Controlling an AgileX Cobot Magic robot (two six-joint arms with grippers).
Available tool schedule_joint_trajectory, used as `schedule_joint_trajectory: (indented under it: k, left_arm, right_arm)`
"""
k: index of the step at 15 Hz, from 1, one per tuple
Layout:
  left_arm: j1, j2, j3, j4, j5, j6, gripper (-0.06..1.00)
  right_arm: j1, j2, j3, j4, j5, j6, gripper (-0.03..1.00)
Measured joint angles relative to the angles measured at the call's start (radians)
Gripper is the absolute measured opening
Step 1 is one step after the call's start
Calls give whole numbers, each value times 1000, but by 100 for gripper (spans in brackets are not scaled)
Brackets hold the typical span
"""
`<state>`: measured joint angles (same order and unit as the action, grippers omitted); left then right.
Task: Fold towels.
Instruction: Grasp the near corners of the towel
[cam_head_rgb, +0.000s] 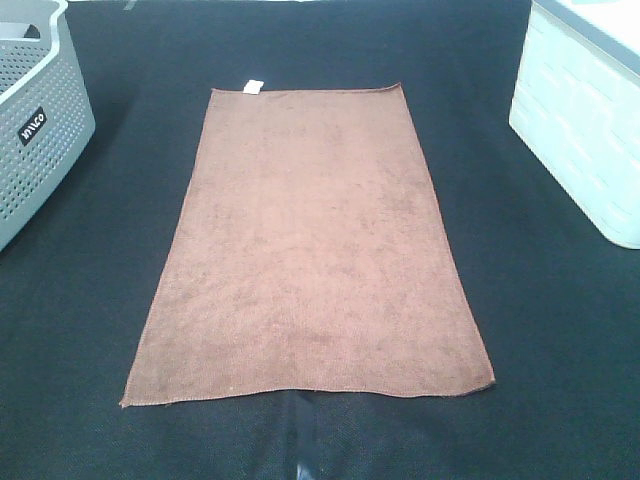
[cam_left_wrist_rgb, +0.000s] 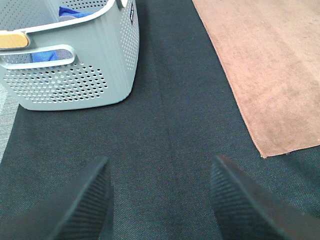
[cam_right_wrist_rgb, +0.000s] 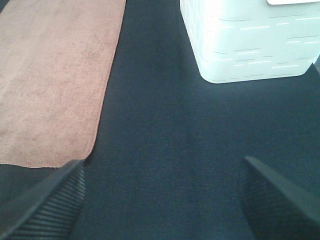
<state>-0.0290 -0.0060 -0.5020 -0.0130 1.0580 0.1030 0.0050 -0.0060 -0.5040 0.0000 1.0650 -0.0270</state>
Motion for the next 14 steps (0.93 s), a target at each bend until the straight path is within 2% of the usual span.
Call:
schedule_joint_trajectory:
  k: [14]
  left_arm:
    - [0, 0, 0, 0, 0, 0, 57]
  right_arm:
    - [0, 0, 0, 0, 0, 0, 78]
